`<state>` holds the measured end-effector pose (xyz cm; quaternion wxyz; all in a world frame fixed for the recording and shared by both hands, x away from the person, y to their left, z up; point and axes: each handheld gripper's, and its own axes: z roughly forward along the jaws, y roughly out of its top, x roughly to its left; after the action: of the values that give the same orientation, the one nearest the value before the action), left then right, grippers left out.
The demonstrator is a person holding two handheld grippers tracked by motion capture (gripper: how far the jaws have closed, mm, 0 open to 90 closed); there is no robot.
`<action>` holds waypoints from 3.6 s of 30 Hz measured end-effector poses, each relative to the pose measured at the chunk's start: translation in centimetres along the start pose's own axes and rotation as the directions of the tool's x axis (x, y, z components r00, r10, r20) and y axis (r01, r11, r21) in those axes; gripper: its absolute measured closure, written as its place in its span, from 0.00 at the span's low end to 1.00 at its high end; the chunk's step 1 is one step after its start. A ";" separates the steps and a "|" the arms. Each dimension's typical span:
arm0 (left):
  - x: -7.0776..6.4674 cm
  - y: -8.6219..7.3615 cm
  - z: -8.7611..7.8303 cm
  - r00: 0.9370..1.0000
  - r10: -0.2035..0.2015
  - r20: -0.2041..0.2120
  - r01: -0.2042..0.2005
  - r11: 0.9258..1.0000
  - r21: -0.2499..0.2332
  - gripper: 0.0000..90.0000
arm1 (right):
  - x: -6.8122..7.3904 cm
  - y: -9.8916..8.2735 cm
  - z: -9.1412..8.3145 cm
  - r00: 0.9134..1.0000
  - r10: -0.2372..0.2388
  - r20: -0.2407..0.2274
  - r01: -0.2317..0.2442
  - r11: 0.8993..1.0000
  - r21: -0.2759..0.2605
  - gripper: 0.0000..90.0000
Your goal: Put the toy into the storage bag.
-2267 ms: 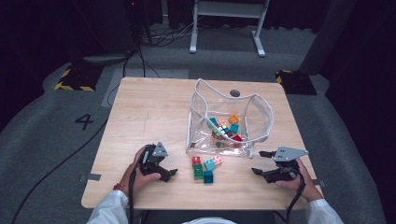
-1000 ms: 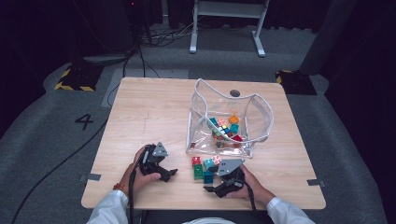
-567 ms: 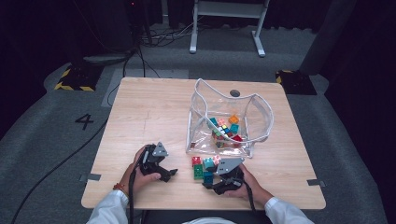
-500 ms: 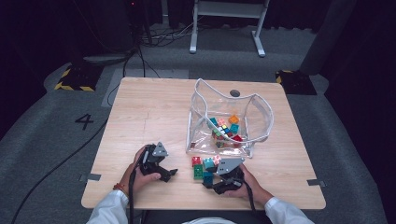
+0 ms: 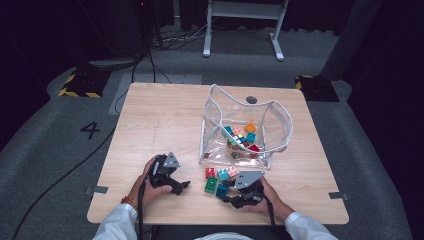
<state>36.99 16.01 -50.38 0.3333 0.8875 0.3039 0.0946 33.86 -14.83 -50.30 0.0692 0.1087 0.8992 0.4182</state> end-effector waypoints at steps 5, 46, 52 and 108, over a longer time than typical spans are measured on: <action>0.0 0.0 0.0 1.000 -0.001 0.000 0.001 1.000 0.002 0.00 | -0.1 -0.5 -0.8 1.000 -0.008 0.010 0.008 1.000 0.006 0.53; 0.0 0.0 0.0 1.000 0.006 0.000 -0.006 1.000 0.000 0.00 | -4.2 -6.2 -14.5 0.949 0.157 0.272 -0.122 0.983 -0.139 0.53; 0.0 0.0 0.0 1.000 0.006 0.000 -0.006 1.000 0.000 0.00 | -5.6 -6.8 -17.5 0.922 0.218 0.321 -0.164 0.969 -0.187 0.53; 0.0 0.0 0.0 1.000 0.004 -0.004 -0.004 1.000 -0.001 0.00 | -15.3 9.9 -17.1 0.965 0.030 0.261 -0.016 0.998 -0.058 0.53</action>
<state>36.98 16.04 -50.36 0.3330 0.8877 0.3027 0.0972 46.33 -25.06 -31.23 0.1857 0.1715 0.8688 0.4258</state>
